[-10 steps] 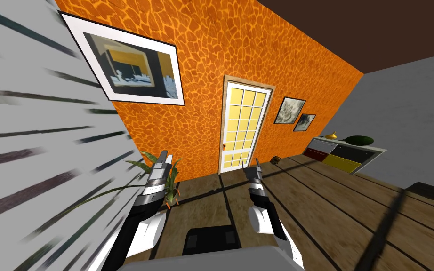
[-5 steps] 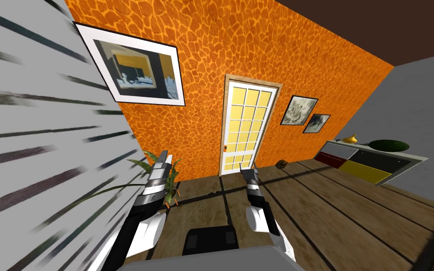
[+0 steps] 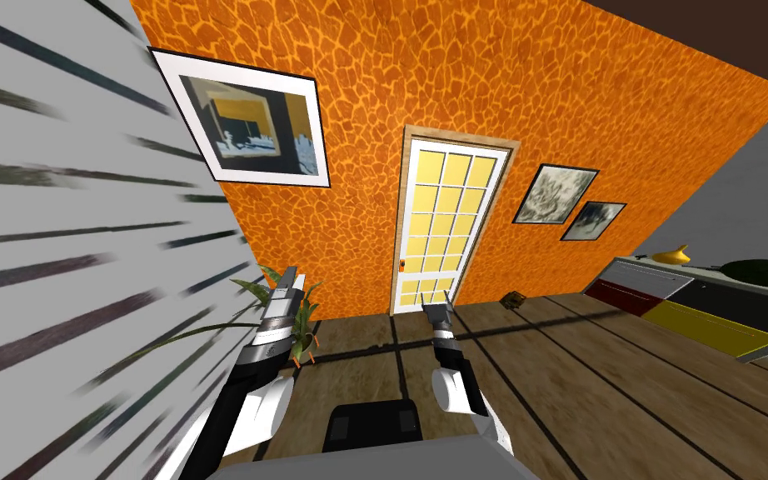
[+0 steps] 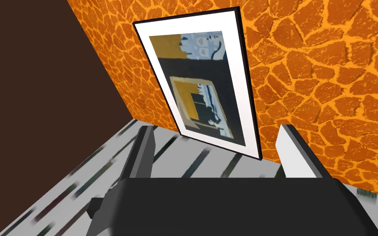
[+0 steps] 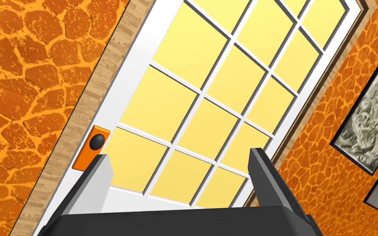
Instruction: Pull the door open
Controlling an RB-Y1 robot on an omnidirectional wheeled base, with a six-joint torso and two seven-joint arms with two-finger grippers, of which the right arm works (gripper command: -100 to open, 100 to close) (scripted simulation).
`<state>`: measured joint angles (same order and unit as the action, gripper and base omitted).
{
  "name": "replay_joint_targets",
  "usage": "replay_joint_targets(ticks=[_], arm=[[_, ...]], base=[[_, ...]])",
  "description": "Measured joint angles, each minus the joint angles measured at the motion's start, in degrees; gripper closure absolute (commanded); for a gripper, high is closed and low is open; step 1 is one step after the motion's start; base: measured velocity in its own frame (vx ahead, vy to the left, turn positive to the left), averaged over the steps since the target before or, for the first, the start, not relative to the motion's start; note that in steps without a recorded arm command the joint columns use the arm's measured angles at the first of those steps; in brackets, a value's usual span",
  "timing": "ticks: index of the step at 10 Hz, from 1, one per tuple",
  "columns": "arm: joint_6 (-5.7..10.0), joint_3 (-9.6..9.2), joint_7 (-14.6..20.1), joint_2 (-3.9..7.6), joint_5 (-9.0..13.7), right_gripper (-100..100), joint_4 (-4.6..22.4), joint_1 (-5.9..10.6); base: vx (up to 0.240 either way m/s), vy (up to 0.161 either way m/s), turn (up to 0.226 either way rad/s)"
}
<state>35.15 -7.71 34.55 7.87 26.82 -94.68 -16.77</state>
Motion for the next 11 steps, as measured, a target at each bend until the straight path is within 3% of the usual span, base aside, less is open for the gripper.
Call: replay_joint_targets(ticks=[1,11], arm=[[0.92,-0.31,1.48,0.48,0.81,-100,2.54,1.03],[6.35,-4.44,13.25,2.98,8.50,-100,17.40,5.32]], base=[[0.074,-0.085,0.134],[0.079,-0.068,0.125]])
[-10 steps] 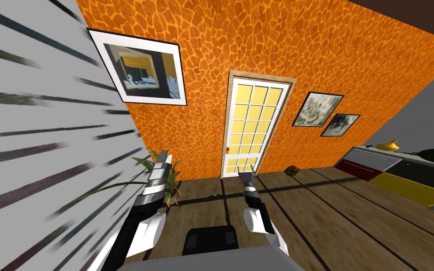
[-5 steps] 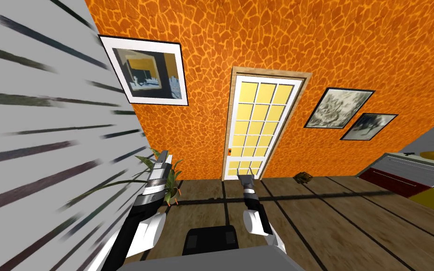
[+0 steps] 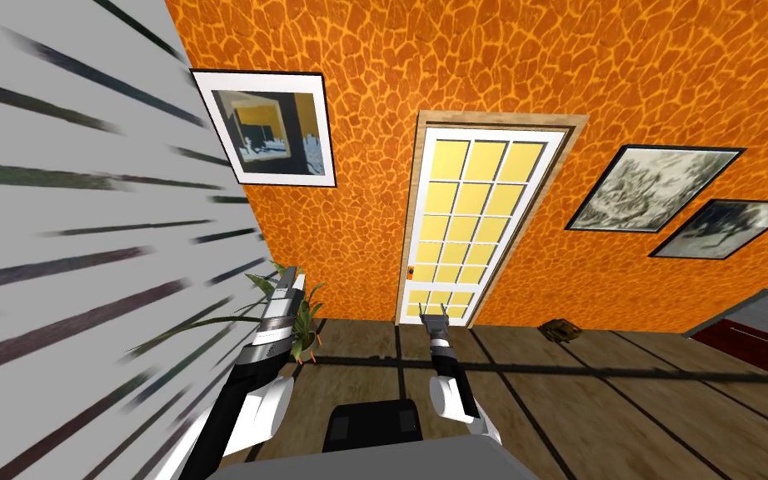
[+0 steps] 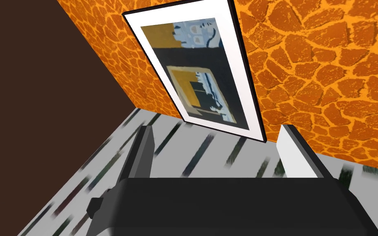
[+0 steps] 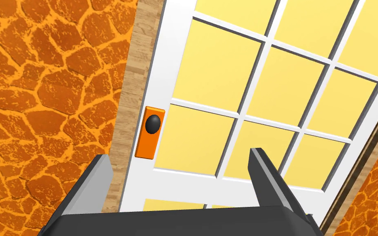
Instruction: Pull the door open
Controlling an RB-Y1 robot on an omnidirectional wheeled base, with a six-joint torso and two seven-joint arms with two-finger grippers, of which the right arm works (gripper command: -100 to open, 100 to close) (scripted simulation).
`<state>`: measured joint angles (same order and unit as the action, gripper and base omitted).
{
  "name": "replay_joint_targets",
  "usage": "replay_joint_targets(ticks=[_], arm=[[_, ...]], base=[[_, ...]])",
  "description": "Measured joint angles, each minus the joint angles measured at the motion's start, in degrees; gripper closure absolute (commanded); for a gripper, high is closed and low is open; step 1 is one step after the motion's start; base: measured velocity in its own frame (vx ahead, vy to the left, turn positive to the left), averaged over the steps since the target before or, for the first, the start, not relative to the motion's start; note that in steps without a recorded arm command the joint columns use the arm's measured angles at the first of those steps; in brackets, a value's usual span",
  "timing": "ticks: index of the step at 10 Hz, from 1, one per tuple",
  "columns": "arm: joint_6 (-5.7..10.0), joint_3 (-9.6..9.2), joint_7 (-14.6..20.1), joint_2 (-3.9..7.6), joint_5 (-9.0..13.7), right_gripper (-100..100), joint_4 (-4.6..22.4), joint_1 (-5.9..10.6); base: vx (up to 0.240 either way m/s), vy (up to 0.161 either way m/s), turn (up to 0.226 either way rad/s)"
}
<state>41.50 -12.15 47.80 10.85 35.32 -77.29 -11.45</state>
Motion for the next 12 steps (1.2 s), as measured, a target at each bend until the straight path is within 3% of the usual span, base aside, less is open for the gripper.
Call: replay_joint_targets(ticks=[9,12], arm=[[4.31,-3.22,9.42,1.73,6.26,-100,12.94,4.40],[5.52,-4.26,11.98,2.25,8.05,-100,15.73,4.78]], base=[[0.082,-0.056,0.112],[0.086,-0.043,0.095]])
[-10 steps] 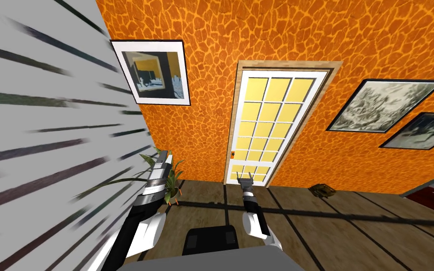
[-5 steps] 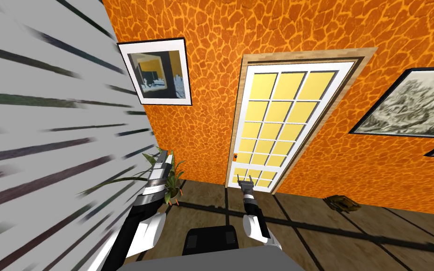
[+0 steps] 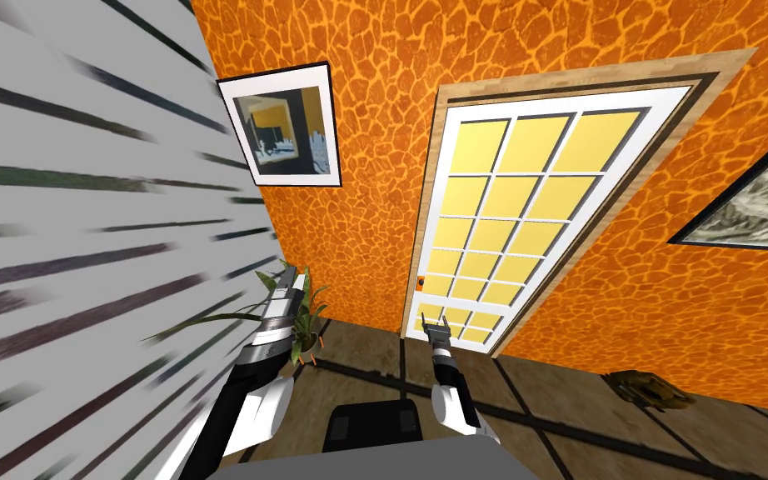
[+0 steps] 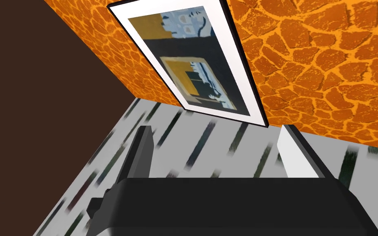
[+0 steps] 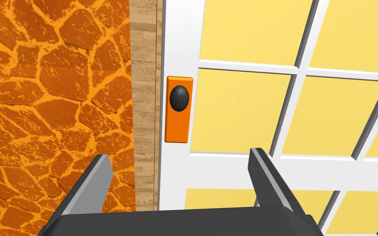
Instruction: Pull the door open
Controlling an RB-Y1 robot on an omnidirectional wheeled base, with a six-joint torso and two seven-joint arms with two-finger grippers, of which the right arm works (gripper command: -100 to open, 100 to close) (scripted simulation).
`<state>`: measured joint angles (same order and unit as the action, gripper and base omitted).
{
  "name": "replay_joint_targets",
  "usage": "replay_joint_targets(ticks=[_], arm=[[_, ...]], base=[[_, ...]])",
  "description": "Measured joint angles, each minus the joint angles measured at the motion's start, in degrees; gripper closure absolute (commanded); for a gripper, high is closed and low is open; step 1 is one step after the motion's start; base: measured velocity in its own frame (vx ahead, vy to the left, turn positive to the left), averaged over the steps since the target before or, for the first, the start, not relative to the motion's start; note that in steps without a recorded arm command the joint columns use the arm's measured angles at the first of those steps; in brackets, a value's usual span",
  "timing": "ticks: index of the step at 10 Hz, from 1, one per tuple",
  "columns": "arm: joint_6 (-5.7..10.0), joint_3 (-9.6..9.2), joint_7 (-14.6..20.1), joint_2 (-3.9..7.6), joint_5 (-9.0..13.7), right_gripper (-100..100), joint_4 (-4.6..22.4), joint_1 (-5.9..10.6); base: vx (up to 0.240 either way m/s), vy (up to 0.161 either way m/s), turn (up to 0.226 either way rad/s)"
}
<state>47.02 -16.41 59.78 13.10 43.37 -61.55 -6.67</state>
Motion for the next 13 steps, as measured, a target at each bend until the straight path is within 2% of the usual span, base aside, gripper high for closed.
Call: replay_joint_targets(ticks=[4,13], arm=[[1.85,-1.25,3.89,0.68,2.45,-100,5.70,2.18],[4.67,-3.42,10.11,1.83,6.59,-100,13.68,4.57]], base=[[0.101,-0.054,0.110],[0.083,-0.036,0.063]])
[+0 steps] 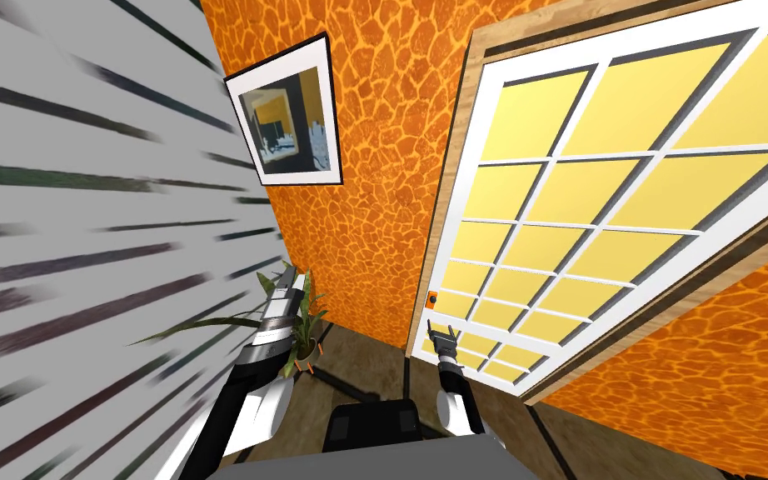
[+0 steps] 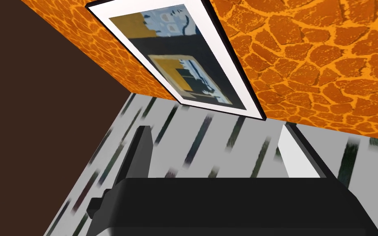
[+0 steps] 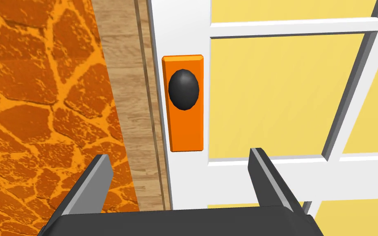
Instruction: Pull the door open
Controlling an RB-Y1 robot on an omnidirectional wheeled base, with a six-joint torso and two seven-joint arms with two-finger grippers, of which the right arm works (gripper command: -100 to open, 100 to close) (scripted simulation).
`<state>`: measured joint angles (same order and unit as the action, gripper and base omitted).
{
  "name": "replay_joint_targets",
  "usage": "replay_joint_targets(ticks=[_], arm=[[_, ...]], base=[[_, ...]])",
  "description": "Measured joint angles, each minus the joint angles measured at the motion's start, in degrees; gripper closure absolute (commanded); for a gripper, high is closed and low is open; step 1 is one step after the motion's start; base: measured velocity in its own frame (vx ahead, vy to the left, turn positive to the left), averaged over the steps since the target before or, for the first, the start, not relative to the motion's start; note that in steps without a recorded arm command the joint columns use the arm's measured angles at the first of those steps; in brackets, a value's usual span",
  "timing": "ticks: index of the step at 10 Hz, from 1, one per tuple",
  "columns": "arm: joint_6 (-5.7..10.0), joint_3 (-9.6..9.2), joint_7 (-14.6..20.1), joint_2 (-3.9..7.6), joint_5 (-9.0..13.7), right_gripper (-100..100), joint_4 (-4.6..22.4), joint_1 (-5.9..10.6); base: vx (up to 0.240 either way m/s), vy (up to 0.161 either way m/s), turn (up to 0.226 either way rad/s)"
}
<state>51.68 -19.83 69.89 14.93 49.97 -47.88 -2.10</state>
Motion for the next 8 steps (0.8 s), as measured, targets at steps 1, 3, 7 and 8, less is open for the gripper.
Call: replay_joint_targets(ticks=[1,3,7,8], arm=[[0.11,-0.03,0.16,0.00,0.03,-100,0.14,0.06],[0.11,0.55,1.74,1.70,0.44,-100,0.39,-0.63],[0.52,1.43,4.48,3.96,1.07,-100,1.83,-1.01],[0.61,1.63,4.98,4.39,1.22,-100,1.95,-1.19]], base=[[0.116,0.003,0.213],[0.188,-0.038,0.094],[0.172,-0.029,0.057],[0.201,-0.020,0.051]])
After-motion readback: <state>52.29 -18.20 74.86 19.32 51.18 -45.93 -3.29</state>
